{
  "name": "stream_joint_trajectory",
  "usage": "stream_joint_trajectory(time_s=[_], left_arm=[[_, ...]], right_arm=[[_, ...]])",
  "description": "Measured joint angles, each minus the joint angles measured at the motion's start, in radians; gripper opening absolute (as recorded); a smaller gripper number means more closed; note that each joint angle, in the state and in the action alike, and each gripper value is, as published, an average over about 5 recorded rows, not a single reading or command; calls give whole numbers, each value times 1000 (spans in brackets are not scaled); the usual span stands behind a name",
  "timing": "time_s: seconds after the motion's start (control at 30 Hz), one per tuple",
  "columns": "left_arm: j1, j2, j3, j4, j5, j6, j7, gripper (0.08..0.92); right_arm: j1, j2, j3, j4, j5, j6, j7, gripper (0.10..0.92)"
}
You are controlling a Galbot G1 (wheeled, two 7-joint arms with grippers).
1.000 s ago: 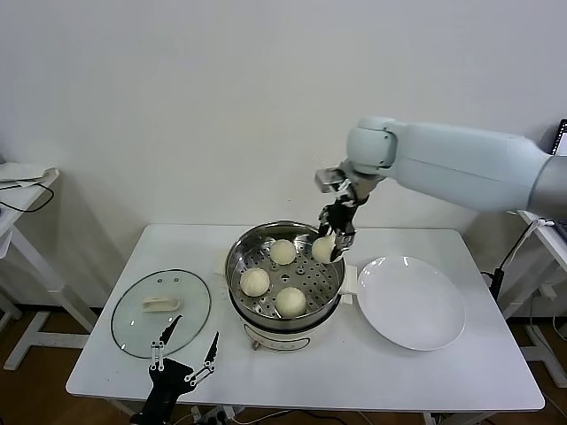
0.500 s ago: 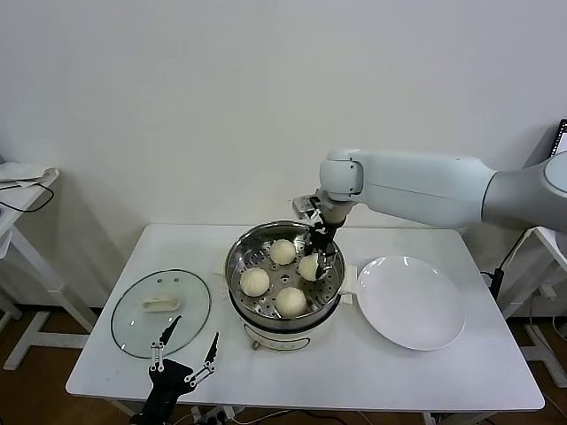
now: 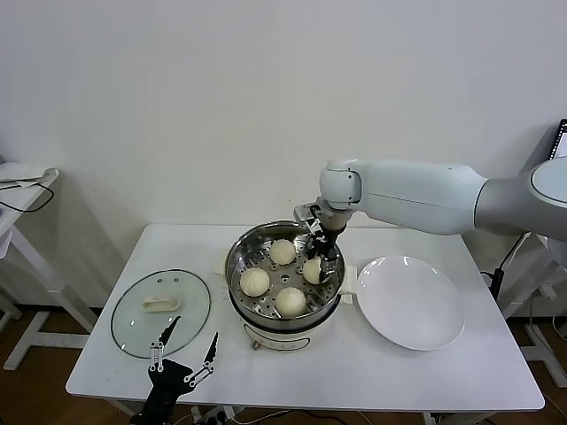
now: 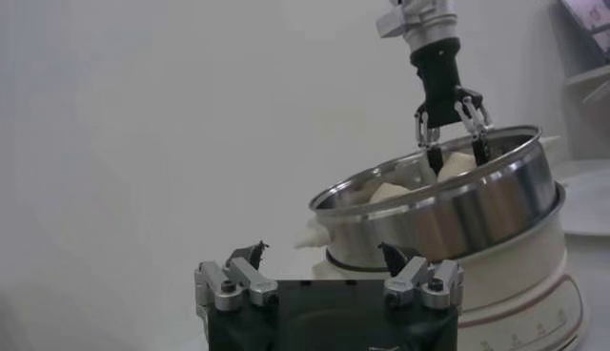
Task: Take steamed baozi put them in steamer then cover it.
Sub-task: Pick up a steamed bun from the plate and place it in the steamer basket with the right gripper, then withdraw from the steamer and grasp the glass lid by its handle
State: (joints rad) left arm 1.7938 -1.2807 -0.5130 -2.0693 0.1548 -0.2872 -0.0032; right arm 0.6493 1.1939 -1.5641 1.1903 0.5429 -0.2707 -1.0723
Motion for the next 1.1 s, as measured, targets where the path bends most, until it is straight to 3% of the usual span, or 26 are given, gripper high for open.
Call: stream_joint_trajectory(time_s=[0.23,0.7,0.9,1.1], left_arm=[[0,-2,-3,-1,3,2,-3,823],[-28,3,-22,6,35,14,-26,823],[-54,12,-44,14,87,25,-49,823],[-90,12,-64,28,162,36,-81,823]], right_arm=[[2,-14,11,11,-14,2,3,805],[4,-117,103,100,16,64,70,823],[-25,-208,159,184,69,167,293,823],[-152,-302,295,246,93,287,673,823]])
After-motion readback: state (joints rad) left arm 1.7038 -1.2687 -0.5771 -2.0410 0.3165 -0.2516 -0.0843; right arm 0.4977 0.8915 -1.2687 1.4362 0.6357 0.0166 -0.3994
